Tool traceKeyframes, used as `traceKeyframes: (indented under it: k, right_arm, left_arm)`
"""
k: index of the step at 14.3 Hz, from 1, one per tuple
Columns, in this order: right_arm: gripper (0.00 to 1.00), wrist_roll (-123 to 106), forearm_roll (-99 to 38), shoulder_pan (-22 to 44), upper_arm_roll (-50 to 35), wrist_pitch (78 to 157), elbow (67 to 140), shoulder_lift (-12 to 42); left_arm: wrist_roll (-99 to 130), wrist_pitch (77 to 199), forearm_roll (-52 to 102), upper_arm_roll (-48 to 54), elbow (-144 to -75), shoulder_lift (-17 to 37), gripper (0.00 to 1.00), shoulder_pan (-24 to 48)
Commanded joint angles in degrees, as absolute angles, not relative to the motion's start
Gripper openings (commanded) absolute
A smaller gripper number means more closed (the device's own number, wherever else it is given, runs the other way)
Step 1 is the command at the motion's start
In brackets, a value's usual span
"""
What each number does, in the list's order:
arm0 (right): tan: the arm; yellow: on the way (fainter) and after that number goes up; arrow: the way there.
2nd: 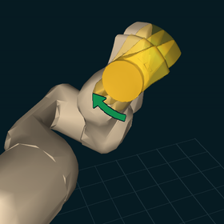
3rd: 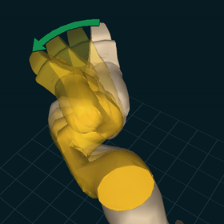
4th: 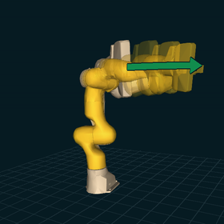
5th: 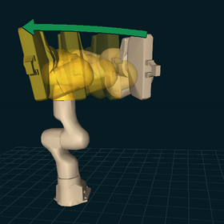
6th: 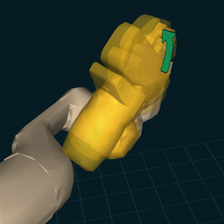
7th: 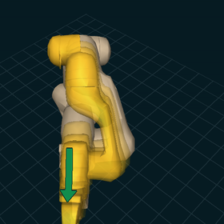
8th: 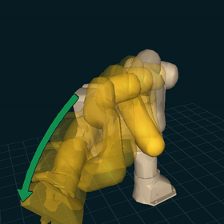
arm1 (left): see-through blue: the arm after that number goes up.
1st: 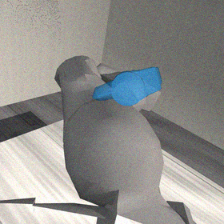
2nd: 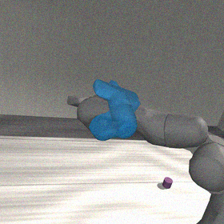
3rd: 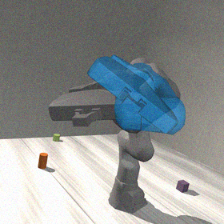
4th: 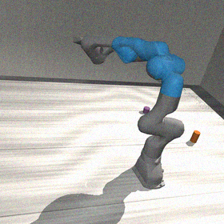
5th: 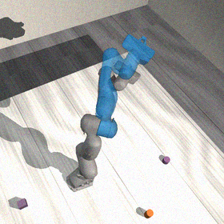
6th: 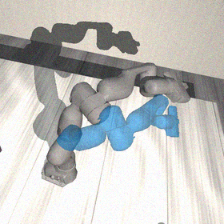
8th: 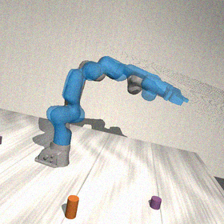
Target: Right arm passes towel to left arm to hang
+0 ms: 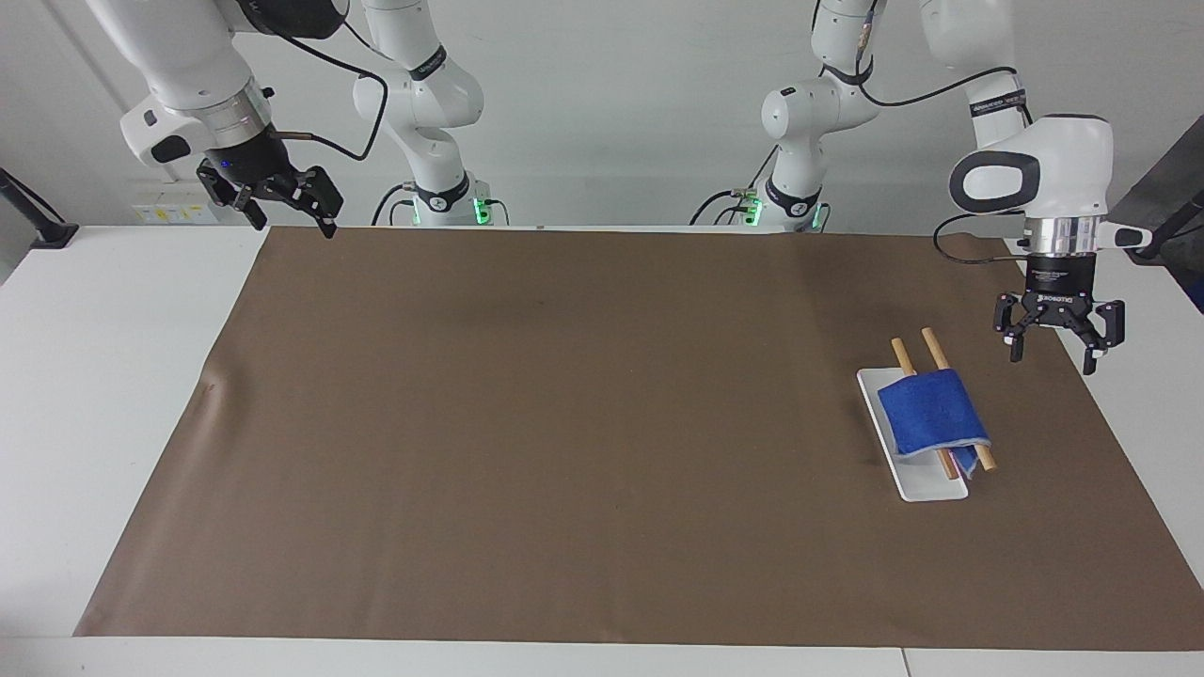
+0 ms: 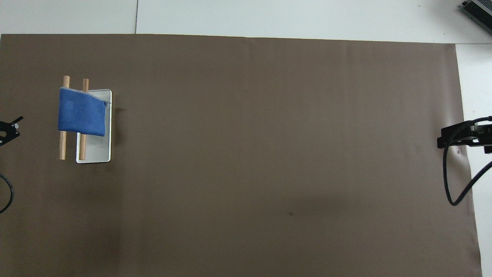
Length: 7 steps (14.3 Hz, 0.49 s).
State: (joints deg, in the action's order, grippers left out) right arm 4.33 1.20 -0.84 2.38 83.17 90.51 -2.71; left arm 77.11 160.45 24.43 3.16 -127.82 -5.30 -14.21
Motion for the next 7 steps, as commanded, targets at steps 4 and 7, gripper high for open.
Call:
traceKeyframes:
  k: [4, 7]
  right_arm:
    - [1.00, 3.16, 1.05, -1.23, 2.20, 83.23, 92.20, -4.22]
    - [1.00, 3.16, 1.05, -1.23, 2.20, 83.32, 92.20, -4.13]
  left_arm:
    - [71.39, 151.54, 6.88, 2.90, -119.02, -2.99, 0.96, -7.66]
    - [57.63, 145.13, 4.83, 2.90, -114.62, -2.02, 0.96, -3.44]
